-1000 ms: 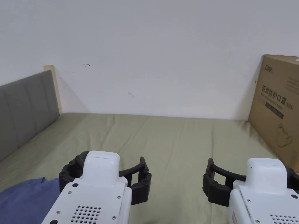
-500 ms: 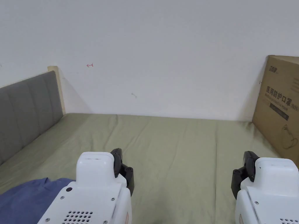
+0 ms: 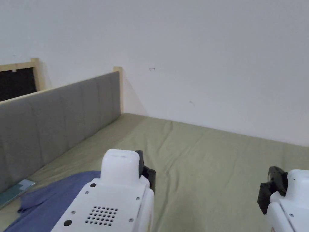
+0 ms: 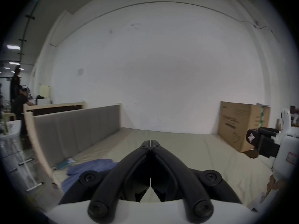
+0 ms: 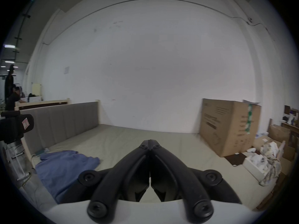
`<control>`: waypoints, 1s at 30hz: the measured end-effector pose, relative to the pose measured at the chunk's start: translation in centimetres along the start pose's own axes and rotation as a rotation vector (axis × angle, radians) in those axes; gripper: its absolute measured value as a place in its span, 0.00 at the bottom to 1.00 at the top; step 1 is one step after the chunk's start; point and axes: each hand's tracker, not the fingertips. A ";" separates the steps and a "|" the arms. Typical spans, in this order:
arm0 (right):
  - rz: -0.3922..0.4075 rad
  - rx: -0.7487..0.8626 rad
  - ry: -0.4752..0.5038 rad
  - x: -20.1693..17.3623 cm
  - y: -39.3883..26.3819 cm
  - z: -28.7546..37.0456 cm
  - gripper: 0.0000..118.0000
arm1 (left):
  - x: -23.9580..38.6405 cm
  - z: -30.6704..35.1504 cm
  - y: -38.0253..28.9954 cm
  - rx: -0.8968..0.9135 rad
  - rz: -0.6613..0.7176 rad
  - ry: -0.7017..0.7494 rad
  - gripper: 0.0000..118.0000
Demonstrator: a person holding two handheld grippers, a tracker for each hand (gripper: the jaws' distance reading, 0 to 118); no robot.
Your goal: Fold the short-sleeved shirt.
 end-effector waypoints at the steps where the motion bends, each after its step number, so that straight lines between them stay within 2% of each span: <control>1: 0.010 0.009 0.035 -1.5 0.2 -0.3 0.00 | -1.4 0.3 0.1 -0.002 -0.014 0.060 0.00; 6: -0.023 0.000 0.252 -8.3 0.7 -1.1 0.00 | -7.6 3.0 0.5 -0.016 0.021 0.248 0.00; 8: -0.023 -0.024 0.330 -10.4 0.4 -1.5 0.00 | -9.3 4.2 0.4 -0.017 -0.011 0.342 0.00; 12: -0.005 -0.051 0.415 -13.1 -0.3 -1.8 0.00 | -11.7 5.2 0.1 -0.037 -0.005 0.411 0.00; 16: 0.015 -0.082 0.447 -14.0 -1.1 -2.5 0.00 | -13.1 4.2 -0.8 -0.072 0.045 0.428 0.00; 20: 0.026 -0.114 0.433 -13.6 -2.1 -3.8 0.00 | -13.3 1.4 -2.2 -0.140 0.028 0.400 0.00; 22: 0.022 -0.146 0.419 -13.2 -2.8 -4.9 0.00 | -13.9 -0.7 -3.5 -0.191 0.066 0.354 0.00; 28: 0.011 -0.254 0.381 -11.9 -5.5 -8.0 0.00 | -17.7 -12.2 -11.7 -0.510 0.198 0.261 0.00; 29: 0.015 -0.267 0.371 -11.7 -5.8 -8.5 0.00 | -18.0 -13.8 -13.1 -0.507 0.226 0.279 0.01; 30: 0.016 -0.279 0.363 -11.4 -6.3 -9.0 0.00 | -18.2 -15.6 -14.5 -0.536 0.225 0.292 0.17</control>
